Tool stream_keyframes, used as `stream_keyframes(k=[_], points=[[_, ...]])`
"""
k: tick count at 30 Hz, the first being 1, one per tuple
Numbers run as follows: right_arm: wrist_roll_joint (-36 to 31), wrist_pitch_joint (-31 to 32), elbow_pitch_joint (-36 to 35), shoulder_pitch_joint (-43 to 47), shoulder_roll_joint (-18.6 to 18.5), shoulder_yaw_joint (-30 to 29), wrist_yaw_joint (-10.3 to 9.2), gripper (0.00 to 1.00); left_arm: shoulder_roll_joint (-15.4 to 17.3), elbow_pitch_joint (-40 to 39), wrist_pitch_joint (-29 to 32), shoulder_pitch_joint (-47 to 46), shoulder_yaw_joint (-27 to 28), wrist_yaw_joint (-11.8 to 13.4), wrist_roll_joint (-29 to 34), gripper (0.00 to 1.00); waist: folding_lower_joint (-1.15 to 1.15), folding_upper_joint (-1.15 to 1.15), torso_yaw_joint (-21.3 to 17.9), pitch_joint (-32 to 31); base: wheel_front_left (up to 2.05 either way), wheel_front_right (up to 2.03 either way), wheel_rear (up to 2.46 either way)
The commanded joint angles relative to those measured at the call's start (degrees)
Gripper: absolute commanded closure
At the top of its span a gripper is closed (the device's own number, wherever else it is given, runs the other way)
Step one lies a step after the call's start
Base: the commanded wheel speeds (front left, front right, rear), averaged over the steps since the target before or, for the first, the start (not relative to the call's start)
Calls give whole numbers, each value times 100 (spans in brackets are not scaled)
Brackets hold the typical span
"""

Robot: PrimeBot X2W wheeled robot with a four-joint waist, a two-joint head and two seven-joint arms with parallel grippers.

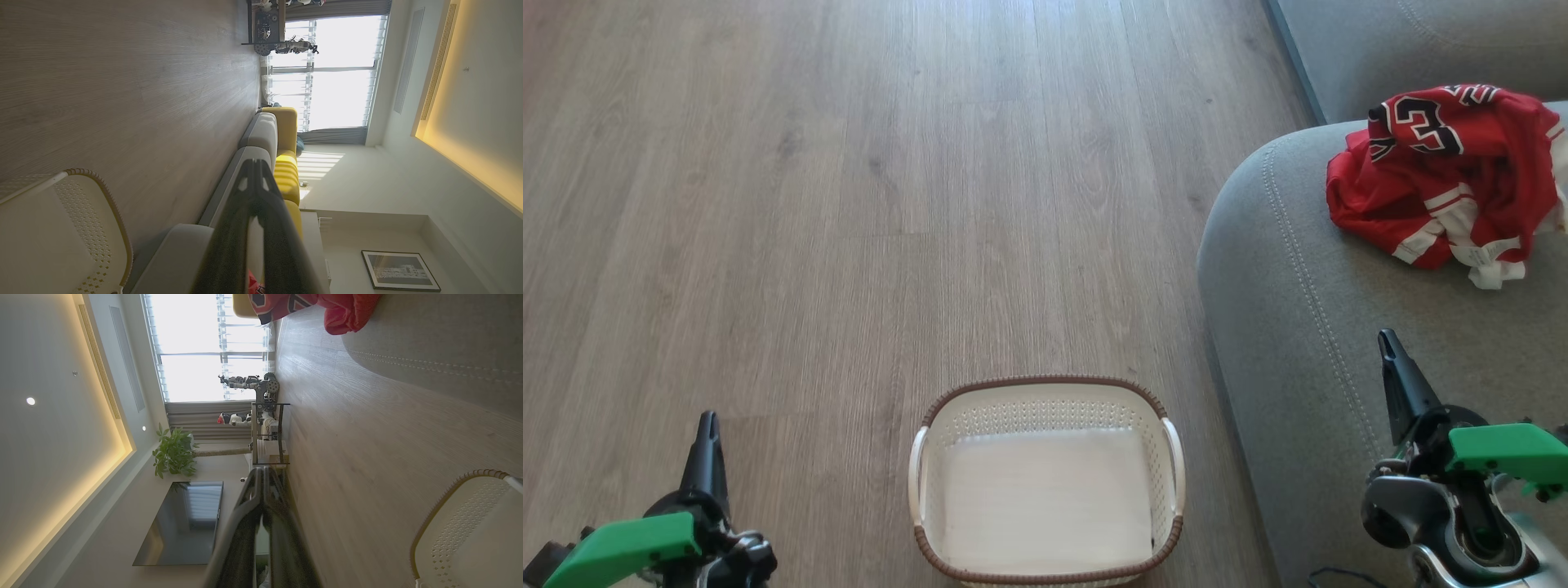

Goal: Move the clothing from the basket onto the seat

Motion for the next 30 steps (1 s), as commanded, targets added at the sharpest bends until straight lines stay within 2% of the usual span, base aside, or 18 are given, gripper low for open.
stream_keyframes(k=[1,30], points=[[8,-52,-213,-246,-159,70,47,100,54,-198,36,-261,199,-44,20,100,0,0,0,0,0,0,0],[9,-53,-213,-246,-160,72,47,100,54,-198,36,-261,199,-44,21,100,0,0,0,0,0,0,0]])
